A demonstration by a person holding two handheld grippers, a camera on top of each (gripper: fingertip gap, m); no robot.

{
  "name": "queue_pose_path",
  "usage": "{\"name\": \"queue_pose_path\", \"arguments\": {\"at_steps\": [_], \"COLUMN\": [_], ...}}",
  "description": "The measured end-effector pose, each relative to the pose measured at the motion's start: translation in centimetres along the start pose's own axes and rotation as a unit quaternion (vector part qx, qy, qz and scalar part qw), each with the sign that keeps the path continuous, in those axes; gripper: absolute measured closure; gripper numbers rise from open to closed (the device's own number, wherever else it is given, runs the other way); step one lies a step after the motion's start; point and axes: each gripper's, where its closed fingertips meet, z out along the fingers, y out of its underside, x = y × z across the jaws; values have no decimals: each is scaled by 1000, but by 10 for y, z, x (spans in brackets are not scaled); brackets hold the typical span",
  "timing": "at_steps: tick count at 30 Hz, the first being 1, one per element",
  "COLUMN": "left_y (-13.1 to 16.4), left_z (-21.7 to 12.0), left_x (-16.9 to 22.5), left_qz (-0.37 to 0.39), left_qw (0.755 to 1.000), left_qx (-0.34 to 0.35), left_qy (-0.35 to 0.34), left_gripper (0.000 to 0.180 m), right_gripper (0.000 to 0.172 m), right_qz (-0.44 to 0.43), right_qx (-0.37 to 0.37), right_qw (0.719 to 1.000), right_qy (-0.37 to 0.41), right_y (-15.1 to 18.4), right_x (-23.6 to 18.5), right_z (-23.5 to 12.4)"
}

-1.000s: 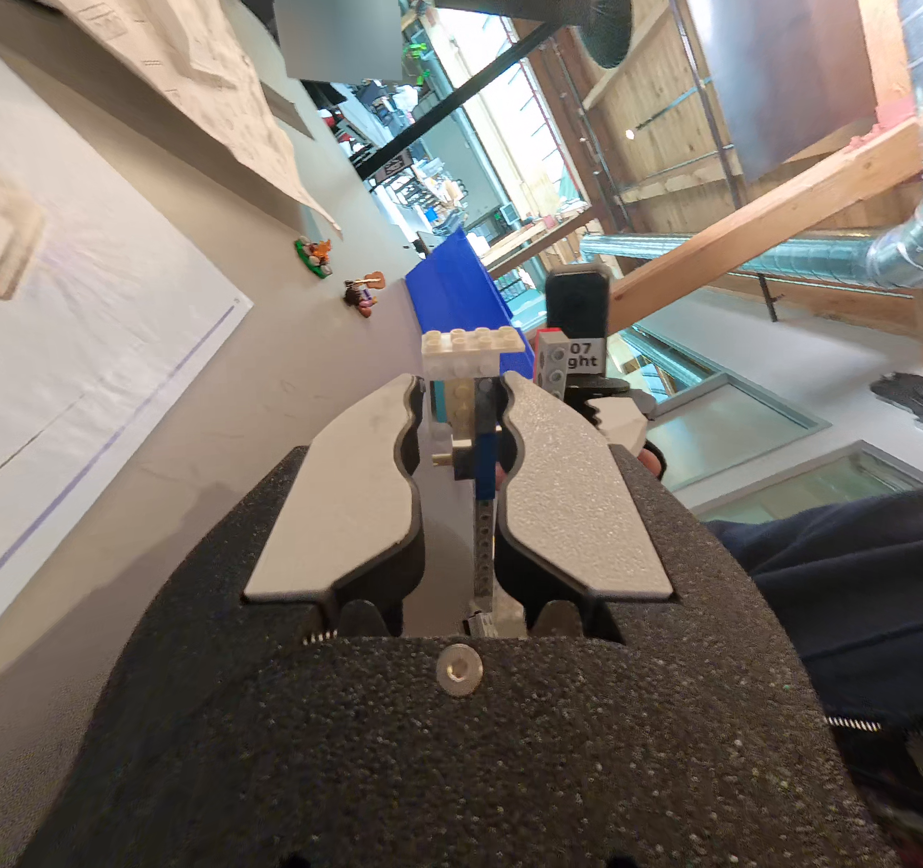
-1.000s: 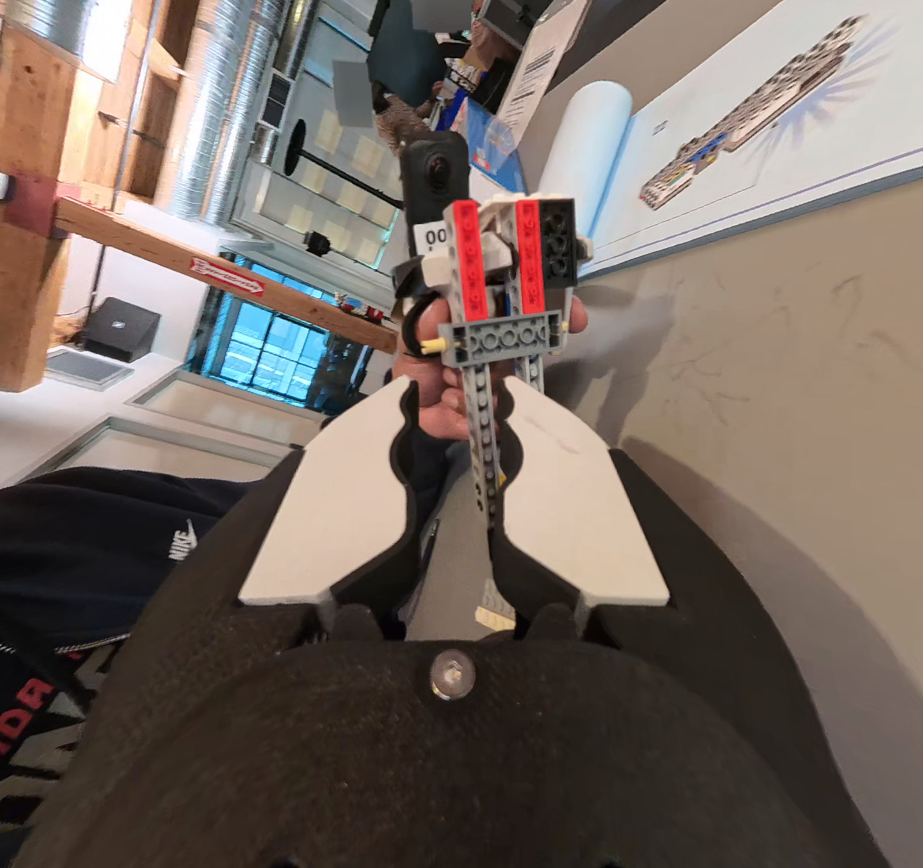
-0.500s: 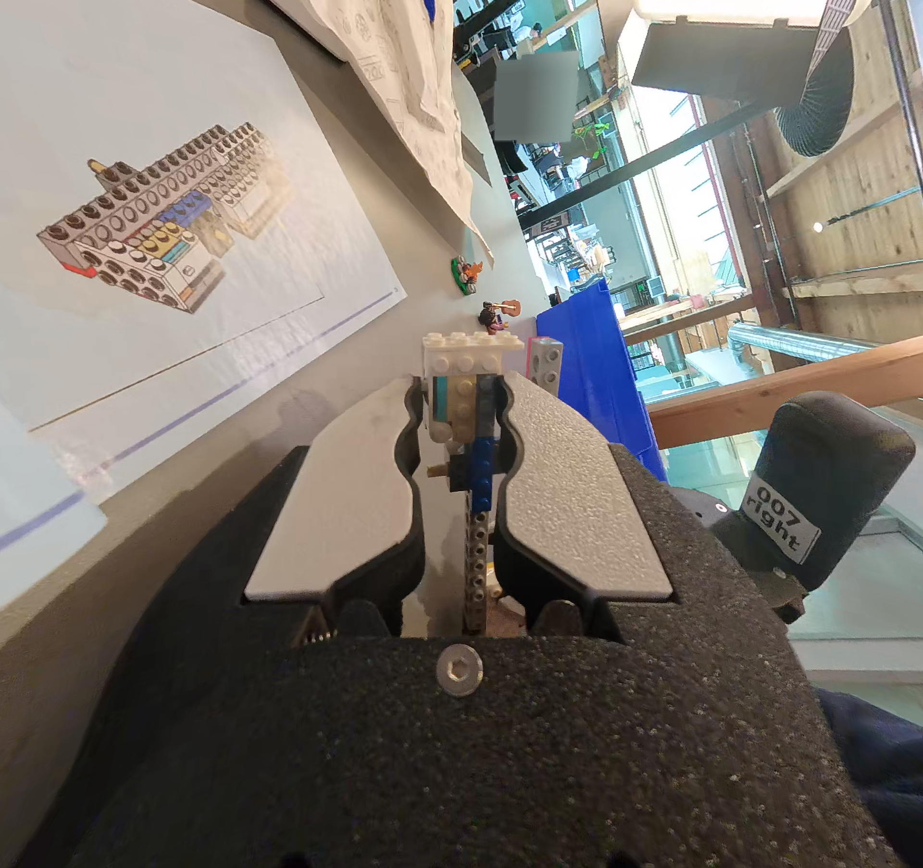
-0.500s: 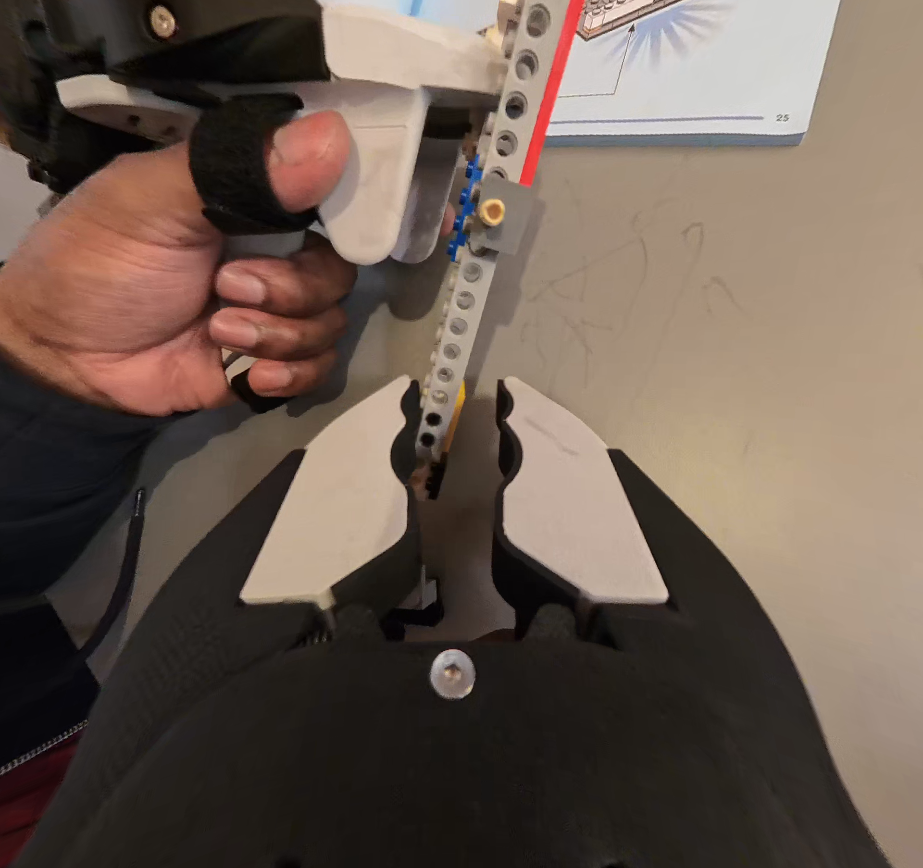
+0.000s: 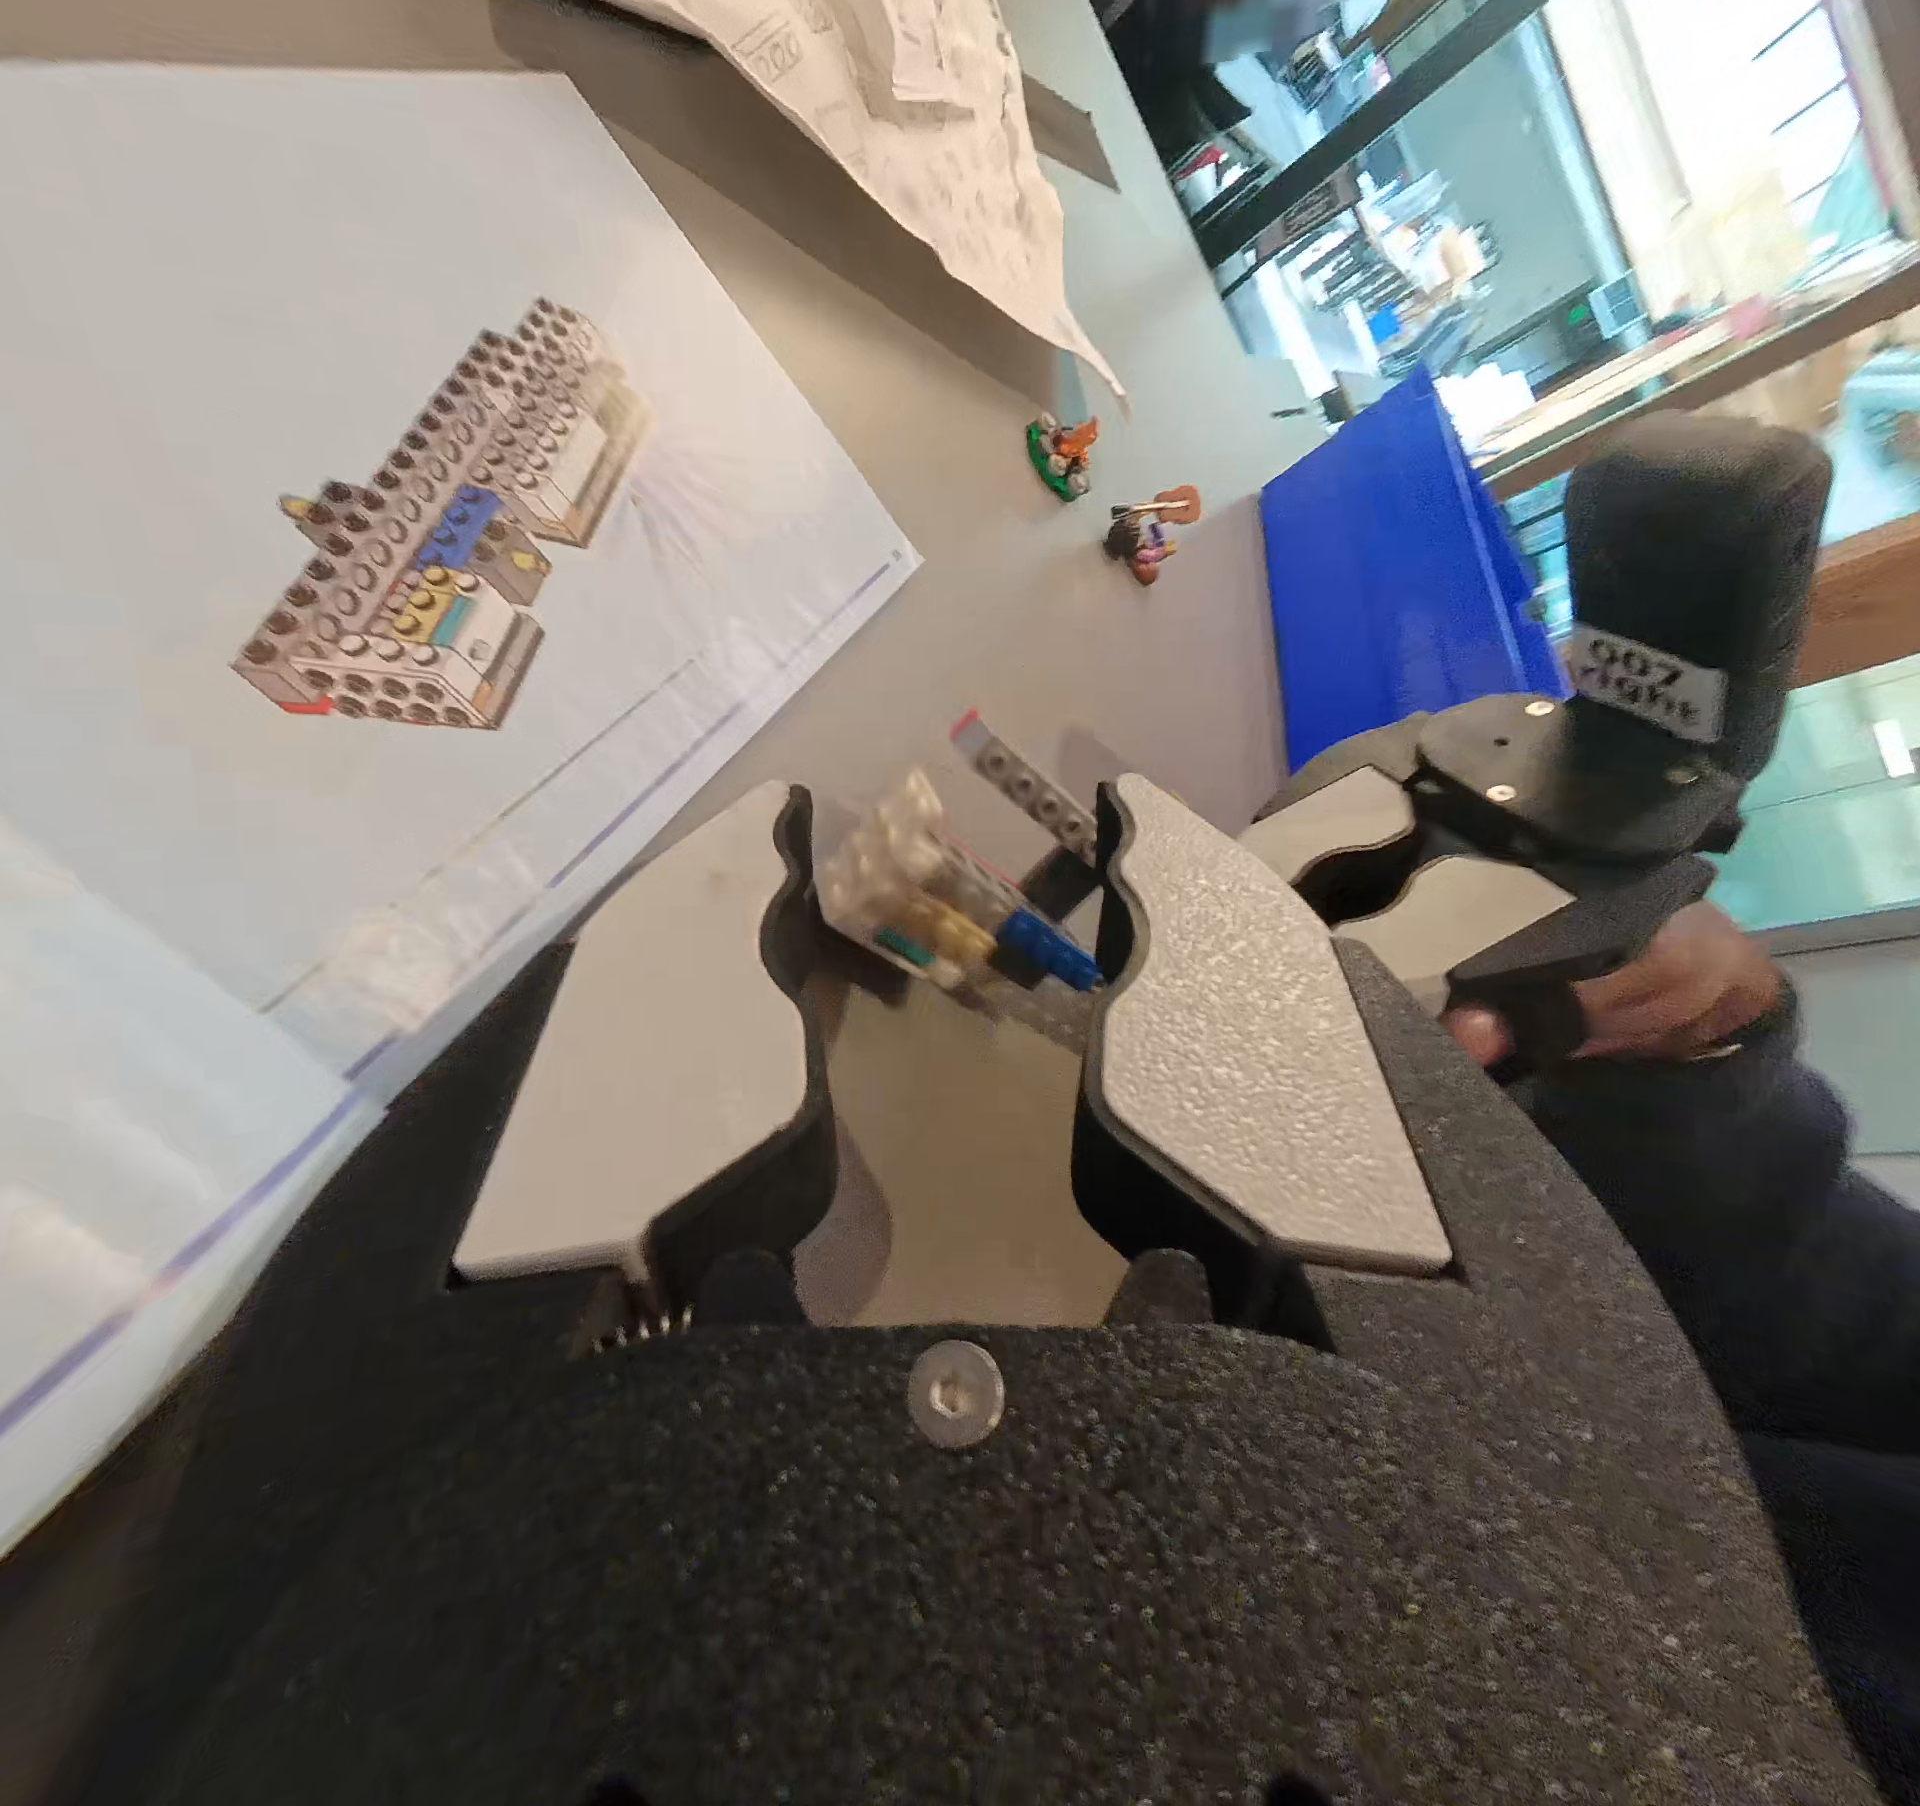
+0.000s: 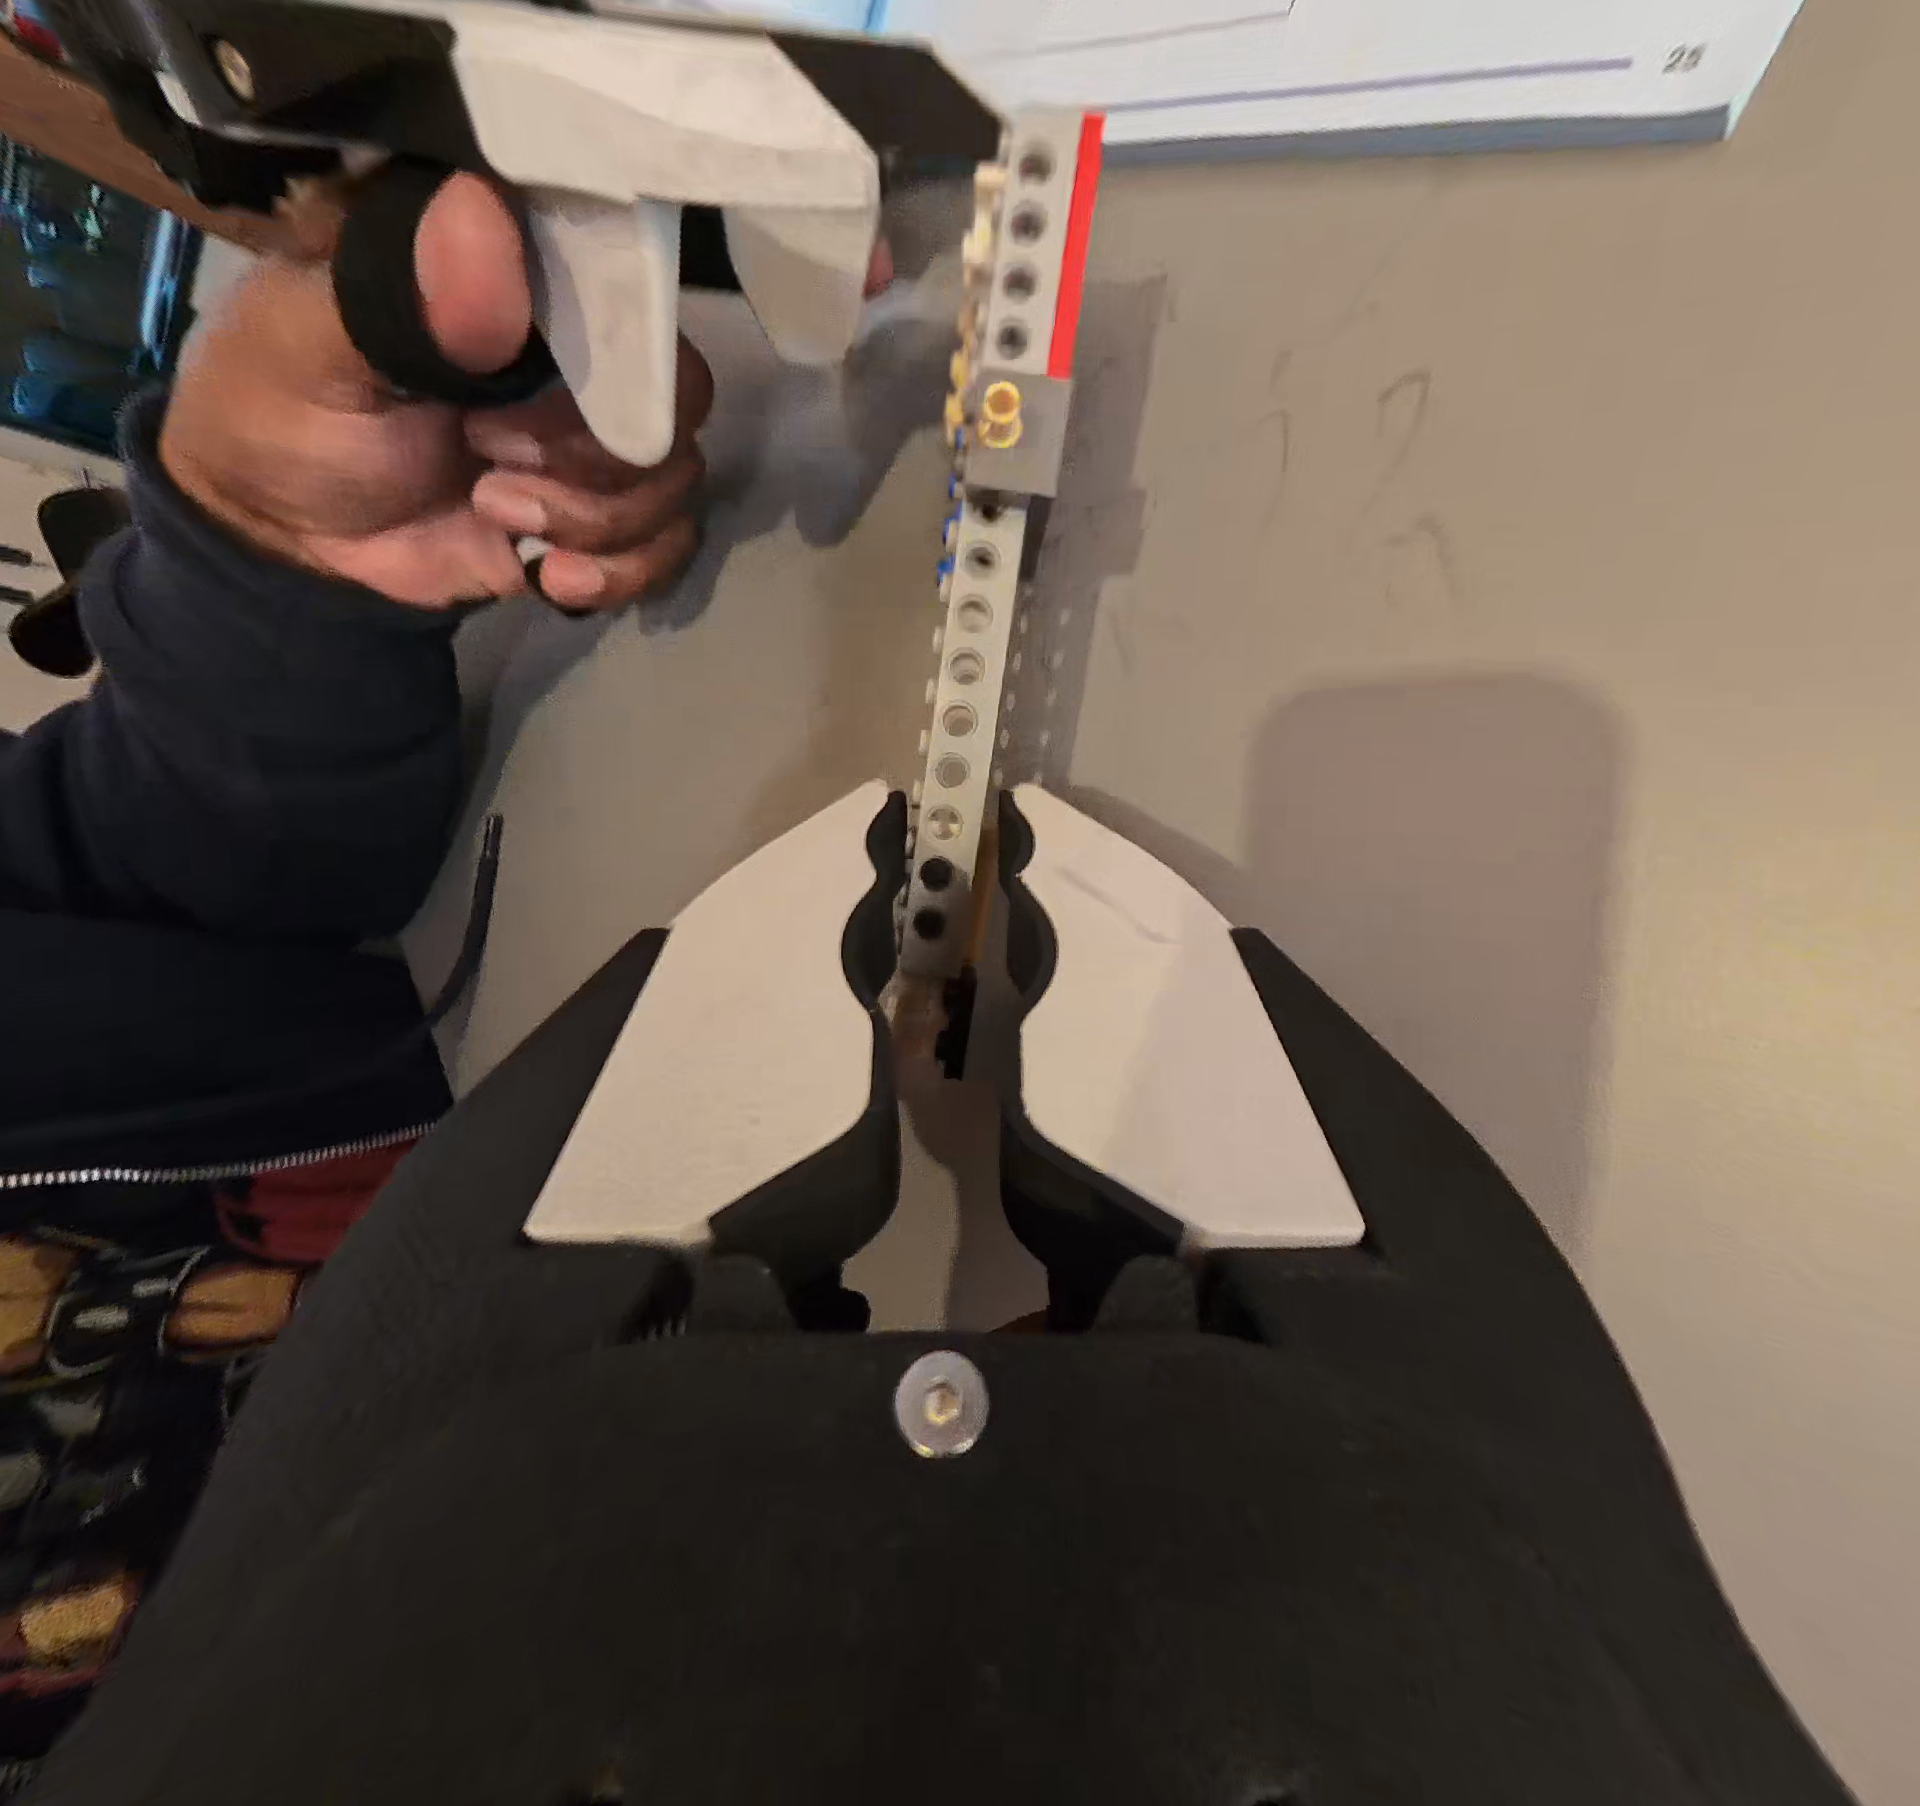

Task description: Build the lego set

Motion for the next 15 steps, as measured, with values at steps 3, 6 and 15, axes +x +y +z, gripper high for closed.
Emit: {"name": "queue_pose_path", "arguments": {"at_steps": [3, 6, 15], "left_y": [-1, 1, 0], "left_z": [-4, -2, -1], "left_x": [-1, 7, 32], "left_qz": [49, 71, 140], "left_qw": [998, 997, 990], "left_qx": [-10, -20, -9], "left_qy": [-28, -17, 33], "left_gripper": [127, 127, 127], "right_gripper": [156, 153, 139], "right_qz": [-21, -49, -156], "right_qx": [-33, -41, -18], "right_qw": [999, 996, 967], "right_qy": [8, 64, 202], "right_y": [9, 9, -4], "right_x": [3, 16, 34], "right_z": [-2, -4, -20]}}
